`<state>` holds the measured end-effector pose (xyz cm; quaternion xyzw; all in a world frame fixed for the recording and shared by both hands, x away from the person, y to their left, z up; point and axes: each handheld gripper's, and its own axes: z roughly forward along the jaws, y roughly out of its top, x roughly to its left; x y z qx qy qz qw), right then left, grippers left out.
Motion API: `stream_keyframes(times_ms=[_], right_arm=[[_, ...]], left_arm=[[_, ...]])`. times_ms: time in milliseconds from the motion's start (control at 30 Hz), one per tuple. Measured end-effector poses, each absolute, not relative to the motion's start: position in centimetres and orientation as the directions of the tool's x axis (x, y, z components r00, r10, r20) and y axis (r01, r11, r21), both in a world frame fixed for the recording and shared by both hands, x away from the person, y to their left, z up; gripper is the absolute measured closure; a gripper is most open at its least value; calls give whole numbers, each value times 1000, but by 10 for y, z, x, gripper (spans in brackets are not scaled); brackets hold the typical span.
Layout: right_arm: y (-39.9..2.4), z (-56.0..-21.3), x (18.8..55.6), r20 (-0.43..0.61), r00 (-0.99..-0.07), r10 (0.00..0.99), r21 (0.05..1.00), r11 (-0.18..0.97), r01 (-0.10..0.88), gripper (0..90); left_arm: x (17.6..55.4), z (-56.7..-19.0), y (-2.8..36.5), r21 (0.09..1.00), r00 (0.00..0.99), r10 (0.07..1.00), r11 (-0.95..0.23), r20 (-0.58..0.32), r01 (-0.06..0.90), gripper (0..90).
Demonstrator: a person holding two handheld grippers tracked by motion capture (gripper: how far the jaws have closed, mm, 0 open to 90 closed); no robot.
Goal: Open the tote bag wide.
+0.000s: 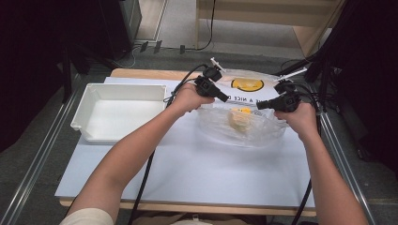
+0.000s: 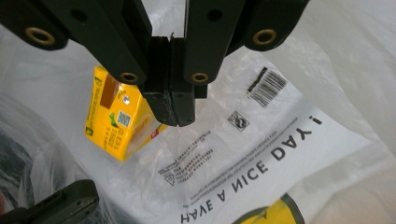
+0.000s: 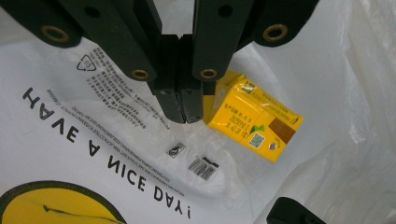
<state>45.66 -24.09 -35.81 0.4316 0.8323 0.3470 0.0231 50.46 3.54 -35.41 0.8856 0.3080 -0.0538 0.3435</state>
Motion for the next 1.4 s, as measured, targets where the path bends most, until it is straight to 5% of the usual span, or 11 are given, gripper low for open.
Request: stream_keyframes(times_ms=[1400], right_arm=[[-271, -429, 427, 307, -498, 811, 547, 278, 790, 900]], left_arm=[[498, -429, 70, 526, 714, 625, -512, -315, 679, 899]])
